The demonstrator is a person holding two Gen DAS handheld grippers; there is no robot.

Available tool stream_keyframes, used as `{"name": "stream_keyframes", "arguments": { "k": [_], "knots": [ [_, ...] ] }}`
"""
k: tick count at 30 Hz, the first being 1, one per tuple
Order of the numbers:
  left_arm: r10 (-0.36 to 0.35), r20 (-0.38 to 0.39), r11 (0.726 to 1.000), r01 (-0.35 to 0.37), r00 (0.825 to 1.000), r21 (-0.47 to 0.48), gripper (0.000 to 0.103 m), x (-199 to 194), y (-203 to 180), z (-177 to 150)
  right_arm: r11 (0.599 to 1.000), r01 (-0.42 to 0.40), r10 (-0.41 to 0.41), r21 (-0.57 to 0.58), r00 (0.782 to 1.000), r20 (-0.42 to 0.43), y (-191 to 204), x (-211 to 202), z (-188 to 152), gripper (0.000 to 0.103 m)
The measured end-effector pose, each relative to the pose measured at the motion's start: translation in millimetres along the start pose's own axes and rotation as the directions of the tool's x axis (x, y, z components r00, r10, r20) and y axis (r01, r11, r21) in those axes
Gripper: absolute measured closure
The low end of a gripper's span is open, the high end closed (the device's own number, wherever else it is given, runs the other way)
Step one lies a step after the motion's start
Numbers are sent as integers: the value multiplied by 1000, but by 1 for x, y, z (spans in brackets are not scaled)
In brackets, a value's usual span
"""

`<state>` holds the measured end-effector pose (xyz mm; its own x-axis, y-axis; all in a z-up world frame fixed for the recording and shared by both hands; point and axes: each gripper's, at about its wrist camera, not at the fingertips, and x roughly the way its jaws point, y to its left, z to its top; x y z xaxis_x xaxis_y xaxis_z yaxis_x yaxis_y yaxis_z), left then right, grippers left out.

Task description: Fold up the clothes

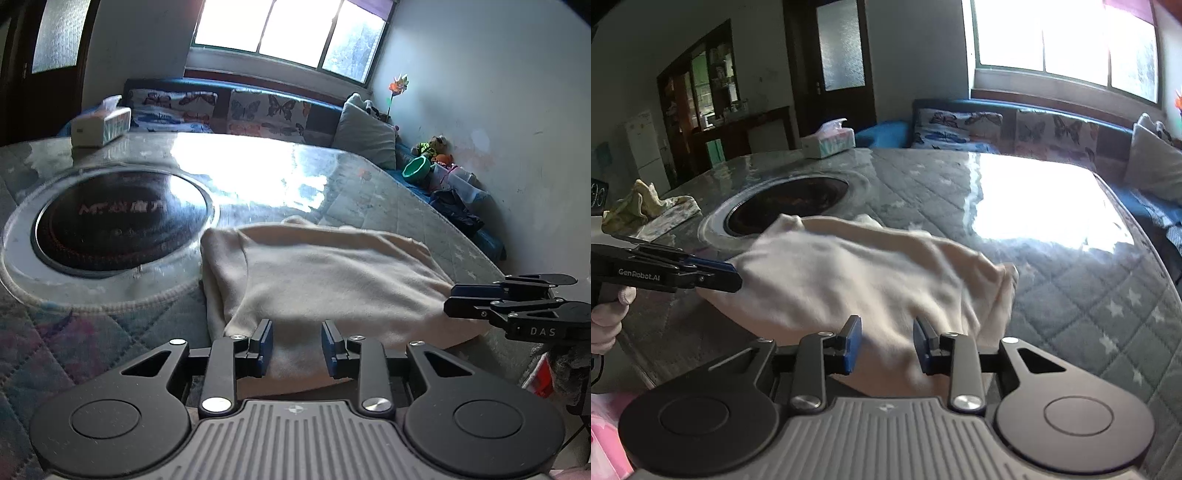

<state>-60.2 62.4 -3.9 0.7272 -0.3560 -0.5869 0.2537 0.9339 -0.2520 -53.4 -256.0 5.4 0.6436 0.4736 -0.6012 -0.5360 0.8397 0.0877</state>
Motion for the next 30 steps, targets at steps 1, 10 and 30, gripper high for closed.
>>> {"name": "stream_keyframes", "arguments": {
  "k": [1,10,30],
  "knots": [
    [3,9,1000,-3,1000,1,67,-2,0,1,1000,-3,3,-4,1000,3,1,0,1,72],
    [26,-2,999,-26,1000,-24,67,1,11,-2,999,-19,18,-30,999,-34,9,13,-1,68],
    [8,15,997,-7,1000,-72,67,-6,20,0,995,-17,15,-95,999,-31,21,10,9,61]
  ]
}}
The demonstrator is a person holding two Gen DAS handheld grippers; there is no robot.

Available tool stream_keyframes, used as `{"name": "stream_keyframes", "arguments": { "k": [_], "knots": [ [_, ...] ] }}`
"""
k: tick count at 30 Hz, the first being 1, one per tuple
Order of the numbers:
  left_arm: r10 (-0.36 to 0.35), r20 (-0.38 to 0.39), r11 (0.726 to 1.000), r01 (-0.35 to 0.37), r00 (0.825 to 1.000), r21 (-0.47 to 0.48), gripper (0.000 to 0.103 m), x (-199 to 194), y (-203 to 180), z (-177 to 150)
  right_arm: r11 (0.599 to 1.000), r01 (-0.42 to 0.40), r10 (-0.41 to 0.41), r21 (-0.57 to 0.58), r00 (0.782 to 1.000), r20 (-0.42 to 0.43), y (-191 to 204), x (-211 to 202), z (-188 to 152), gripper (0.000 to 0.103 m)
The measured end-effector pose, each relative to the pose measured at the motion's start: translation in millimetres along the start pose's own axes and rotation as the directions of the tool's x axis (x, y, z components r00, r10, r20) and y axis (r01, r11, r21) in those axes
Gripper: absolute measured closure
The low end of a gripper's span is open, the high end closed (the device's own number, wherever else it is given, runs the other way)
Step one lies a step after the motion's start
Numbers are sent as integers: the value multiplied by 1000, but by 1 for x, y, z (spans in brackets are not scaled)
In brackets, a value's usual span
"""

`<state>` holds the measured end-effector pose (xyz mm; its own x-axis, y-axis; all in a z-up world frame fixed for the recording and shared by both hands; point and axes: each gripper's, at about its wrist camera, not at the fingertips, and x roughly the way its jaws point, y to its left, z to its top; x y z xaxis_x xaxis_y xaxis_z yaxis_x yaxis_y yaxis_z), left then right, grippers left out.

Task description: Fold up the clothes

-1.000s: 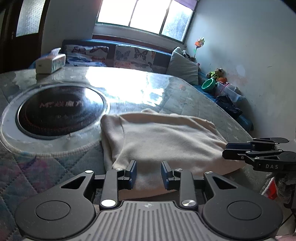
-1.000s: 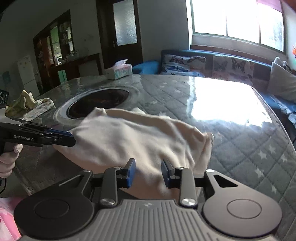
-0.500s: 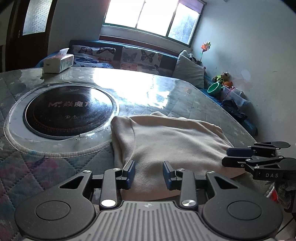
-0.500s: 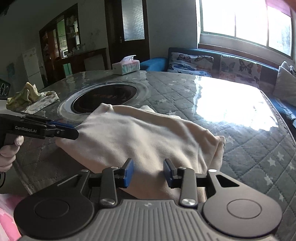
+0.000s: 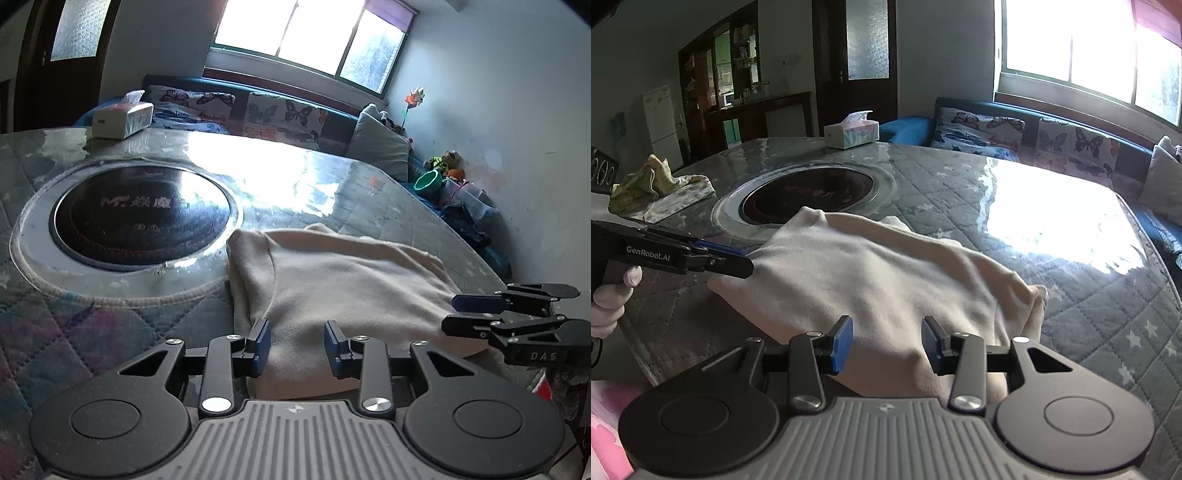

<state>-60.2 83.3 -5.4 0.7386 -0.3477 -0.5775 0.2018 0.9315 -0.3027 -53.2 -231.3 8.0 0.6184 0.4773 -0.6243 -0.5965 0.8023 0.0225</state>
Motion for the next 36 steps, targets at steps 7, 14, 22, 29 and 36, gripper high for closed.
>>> {"name": "stream_keyframes", "arguments": {
  "k": [7,14,22,29,36],
  "knots": [
    [30,-16,999,-30,999,-15,64,1,6,-6,1000,-10,10,-20,1000,-7,6,4,1,59],
    [50,-42,998,-52,998,-31,55,2,10,-7,999,-19,19,-28,1000,1,10,6,3,48],
    [62,-60,998,-64,996,-27,36,3,8,-4,999,-26,26,-32,1000,-1,13,12,6,32],
    [72,-66,997,-73,995,-12,29,4,7,-2,999,-16,16,-47,1000,2,15,16,9,18],
    [88,-74,996,-87,993,14,15,6,6,-1,996,-47,48,-76,999,10,20,16,10,8]
  ]
}}
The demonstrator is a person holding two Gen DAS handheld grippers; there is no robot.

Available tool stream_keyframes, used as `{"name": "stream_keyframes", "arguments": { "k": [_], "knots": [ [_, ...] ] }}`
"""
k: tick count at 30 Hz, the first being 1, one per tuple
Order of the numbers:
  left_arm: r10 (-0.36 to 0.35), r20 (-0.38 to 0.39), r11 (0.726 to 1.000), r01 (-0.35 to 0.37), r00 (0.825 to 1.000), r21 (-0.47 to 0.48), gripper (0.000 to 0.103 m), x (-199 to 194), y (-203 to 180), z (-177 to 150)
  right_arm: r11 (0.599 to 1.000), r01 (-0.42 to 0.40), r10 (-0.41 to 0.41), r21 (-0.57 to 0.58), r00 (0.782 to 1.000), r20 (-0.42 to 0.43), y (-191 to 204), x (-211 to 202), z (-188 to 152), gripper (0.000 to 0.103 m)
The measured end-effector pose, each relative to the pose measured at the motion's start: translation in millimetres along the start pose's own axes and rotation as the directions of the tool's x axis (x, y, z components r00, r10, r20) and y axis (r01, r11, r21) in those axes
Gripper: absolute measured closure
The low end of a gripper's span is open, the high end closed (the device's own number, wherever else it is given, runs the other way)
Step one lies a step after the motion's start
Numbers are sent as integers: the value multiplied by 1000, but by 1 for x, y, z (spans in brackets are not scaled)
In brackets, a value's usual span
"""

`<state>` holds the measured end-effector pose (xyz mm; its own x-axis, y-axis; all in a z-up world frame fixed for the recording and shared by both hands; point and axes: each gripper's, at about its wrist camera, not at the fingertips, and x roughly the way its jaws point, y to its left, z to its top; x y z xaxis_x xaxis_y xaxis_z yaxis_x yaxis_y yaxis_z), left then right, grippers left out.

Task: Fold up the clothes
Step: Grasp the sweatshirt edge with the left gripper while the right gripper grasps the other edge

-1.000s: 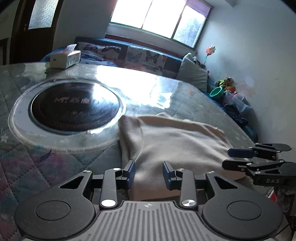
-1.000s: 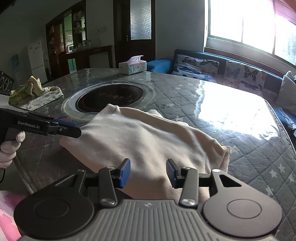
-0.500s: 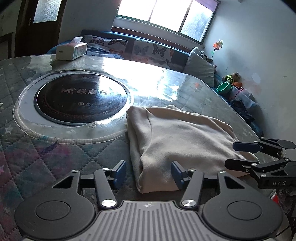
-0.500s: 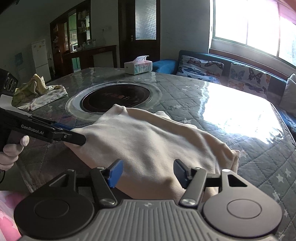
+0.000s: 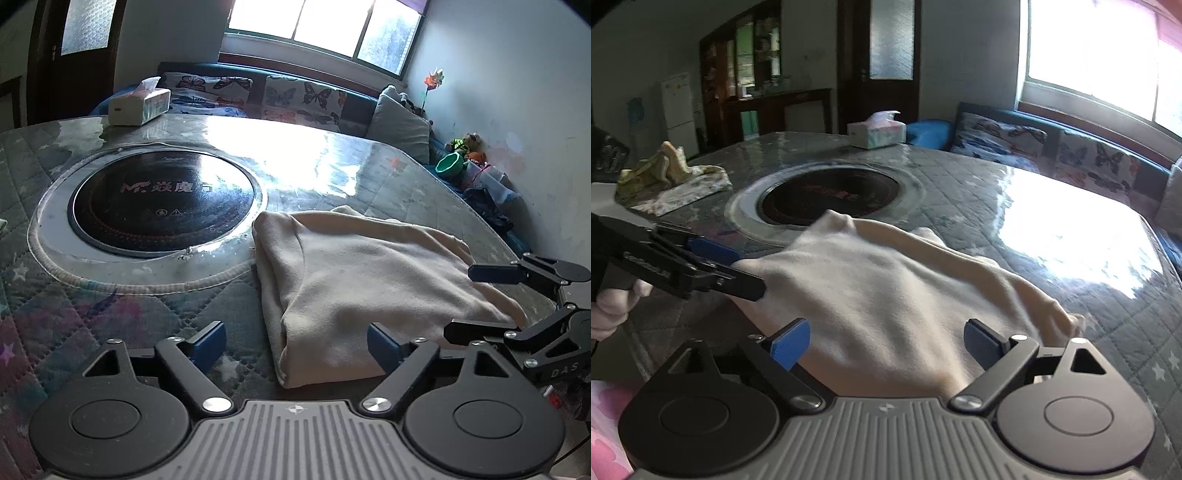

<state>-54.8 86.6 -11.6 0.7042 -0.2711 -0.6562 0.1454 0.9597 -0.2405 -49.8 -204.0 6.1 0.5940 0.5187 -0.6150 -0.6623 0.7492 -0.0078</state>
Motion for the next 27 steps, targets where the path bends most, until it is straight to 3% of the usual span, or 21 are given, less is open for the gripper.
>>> {"name": "stream_keyframes", "arguments": {
  "k": [6,14,17,21,27],
  "knots": [
    [17,6,1000,-17,1000,-25,13,-4,10,3,996,-43,43,-81,999,-1,15,3,7,8],
    [45,29,989,-40,999,-146,19,-7,38,15,954,-128,118,-270,992,-52,64,17,19,26],
    [36,32,980,-29,999,-198,27,-8,46,18,930,-151,139,-335,988,-61,82,22,20,39],
    [9,29,963,-1,1000,-269,36,-6,54,20,903,-172,152,-394,985,-81,101,33,23,47],
    [-61,24,929,65,998,-363,37,-4,62,23,868,-138,99,-477,989,-107,124,49,20,65]
  ]
}}
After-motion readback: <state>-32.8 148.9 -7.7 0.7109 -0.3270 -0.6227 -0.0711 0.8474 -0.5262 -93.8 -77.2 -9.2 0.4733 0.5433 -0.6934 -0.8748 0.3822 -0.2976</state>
